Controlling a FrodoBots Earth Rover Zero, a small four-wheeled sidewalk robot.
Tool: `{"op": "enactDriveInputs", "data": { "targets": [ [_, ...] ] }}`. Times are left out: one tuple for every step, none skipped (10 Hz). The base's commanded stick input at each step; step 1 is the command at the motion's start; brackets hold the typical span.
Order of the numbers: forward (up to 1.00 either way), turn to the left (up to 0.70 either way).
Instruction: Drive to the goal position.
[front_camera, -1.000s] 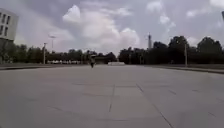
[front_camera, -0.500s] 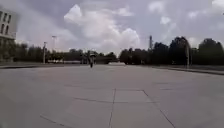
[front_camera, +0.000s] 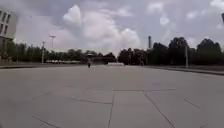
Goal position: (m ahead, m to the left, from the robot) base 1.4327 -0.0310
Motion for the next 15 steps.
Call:
{"op": "enactDriveInputs", "data": {
  "targets": [
    [0.5,-0.02],
    [0.5,-0.02],
    [0.5,-0.02],
    [0.5,-0.02],
    [0.5,-0.02],
    [0.5,-0.02],
    [0.5,-0.02],
    [0.5,-0.02],
    [0.5,-0.02],
    [0.5,-0.02],
    [0.5,-0.02],
    [0.5,-0.02],
    [0.5,-0.02],
    [0.5,-0.02],
    [0.5,-0.02]
  ]
}}
